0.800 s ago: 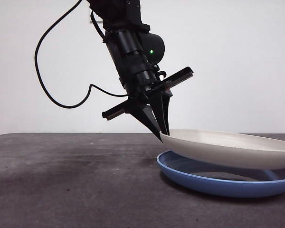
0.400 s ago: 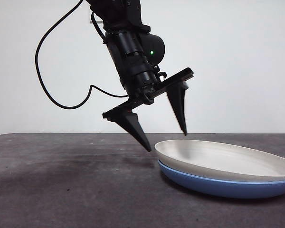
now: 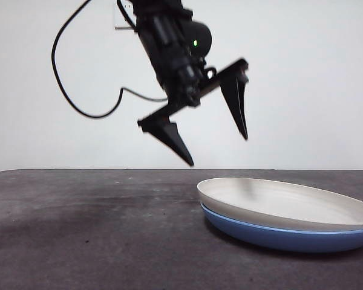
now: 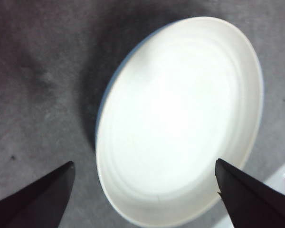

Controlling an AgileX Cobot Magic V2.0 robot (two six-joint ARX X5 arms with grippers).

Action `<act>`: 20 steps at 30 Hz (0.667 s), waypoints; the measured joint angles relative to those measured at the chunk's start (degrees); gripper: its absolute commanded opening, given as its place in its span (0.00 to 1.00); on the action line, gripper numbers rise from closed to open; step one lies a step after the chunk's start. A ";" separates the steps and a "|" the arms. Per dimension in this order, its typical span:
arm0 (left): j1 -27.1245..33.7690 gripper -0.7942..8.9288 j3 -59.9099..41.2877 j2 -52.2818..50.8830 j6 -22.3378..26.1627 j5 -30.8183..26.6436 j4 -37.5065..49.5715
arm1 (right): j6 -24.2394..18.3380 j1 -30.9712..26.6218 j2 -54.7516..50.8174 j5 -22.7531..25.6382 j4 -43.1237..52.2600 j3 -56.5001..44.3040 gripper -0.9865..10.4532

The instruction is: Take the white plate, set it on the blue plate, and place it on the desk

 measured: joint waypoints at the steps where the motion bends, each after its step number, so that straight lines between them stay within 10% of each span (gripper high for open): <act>1: 0.00 0.58 1.44 0.00 0.63 0.00 -1.46 | 0.00 0.00 -0.02 0.00 0.00 0.02 0.59; 7: 0.00 0.81 9.11 -0.22 4.07 -0.33 -8.81 | 0.00 0.00 0.00 0.00 0.00 0.00 0.59; 20: -0.02 0.79 10.58 -17.86 9.64 -1.70 -13.00 | 0.09 0.00 0.00 1.01 0.31 0.02 0.59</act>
